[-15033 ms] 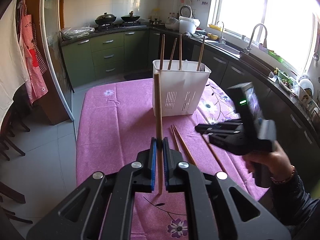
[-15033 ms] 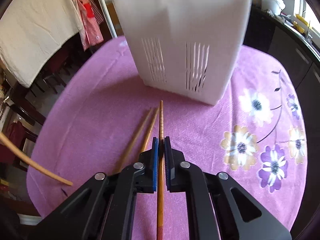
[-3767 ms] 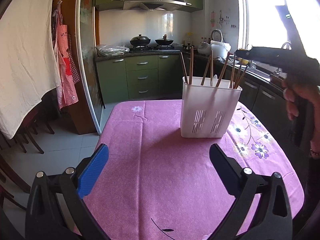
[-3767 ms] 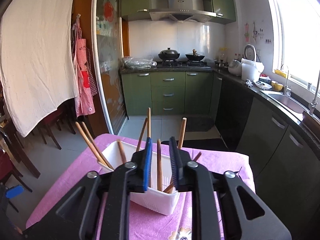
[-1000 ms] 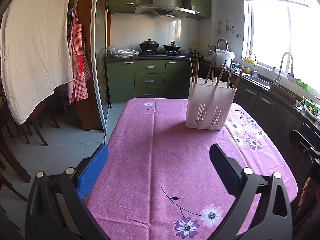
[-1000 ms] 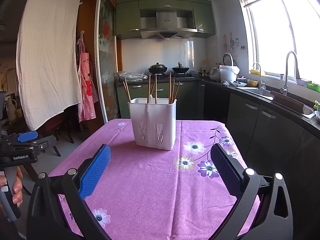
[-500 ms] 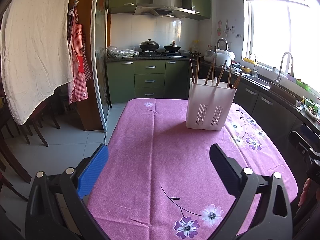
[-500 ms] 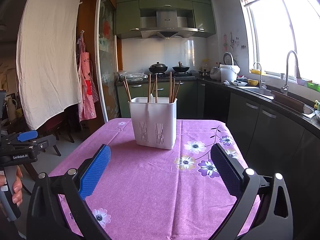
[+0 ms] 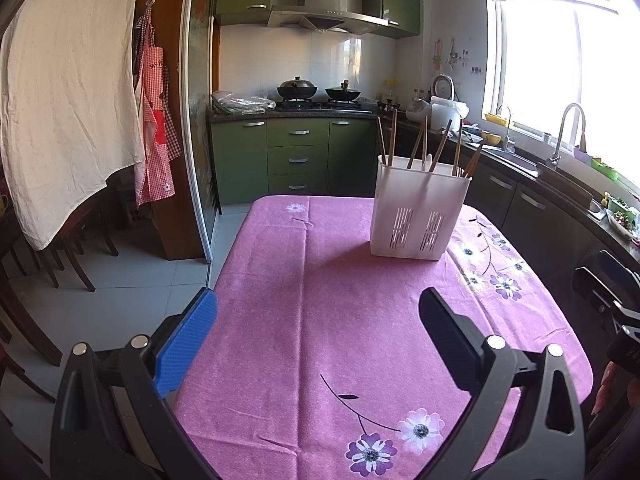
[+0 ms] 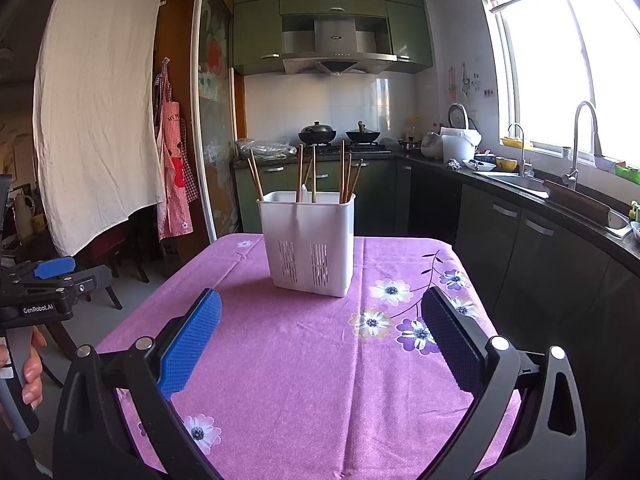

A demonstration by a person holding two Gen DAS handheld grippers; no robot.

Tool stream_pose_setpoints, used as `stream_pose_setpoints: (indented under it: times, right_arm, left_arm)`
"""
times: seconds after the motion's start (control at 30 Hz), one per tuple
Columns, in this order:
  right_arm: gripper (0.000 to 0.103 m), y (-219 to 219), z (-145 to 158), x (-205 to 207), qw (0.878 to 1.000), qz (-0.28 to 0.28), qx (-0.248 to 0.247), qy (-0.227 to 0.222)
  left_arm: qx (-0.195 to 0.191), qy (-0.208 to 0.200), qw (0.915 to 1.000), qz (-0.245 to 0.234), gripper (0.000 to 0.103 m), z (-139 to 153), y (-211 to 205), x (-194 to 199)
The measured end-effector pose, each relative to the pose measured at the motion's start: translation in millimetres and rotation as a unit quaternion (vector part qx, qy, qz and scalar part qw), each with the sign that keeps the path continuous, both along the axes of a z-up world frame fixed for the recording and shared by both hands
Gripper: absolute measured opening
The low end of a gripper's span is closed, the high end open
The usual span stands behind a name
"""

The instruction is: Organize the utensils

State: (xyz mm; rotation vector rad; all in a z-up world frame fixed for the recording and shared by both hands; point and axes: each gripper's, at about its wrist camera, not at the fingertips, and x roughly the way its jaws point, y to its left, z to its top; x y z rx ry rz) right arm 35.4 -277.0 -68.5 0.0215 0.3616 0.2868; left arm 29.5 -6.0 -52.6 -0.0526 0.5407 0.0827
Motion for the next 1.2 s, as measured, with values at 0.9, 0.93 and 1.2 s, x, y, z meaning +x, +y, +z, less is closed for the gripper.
stream_pose_setpoints:
  times: [0.9,0.93,1.2]
  right_arm:
    - [0.099,-1,-6,7,1.000,0.005,-0.007,0.011]
    - [0.099,-1,-6,7,1.000,0.006,-0.007,0.011]
    - [0.099,-3,-9,11,1.000,0.006,-0.006,0.016]
  left_arm:
    - [0.010,-0.030,0.9995,-0.003,0.096,7,3,-4]
    - [0.009,-0.031,0.9995,-0.003,0.096,7,3,-4]
    - [-0.009,-0.001,0.9999,-0.009,0.096,0,8,10]
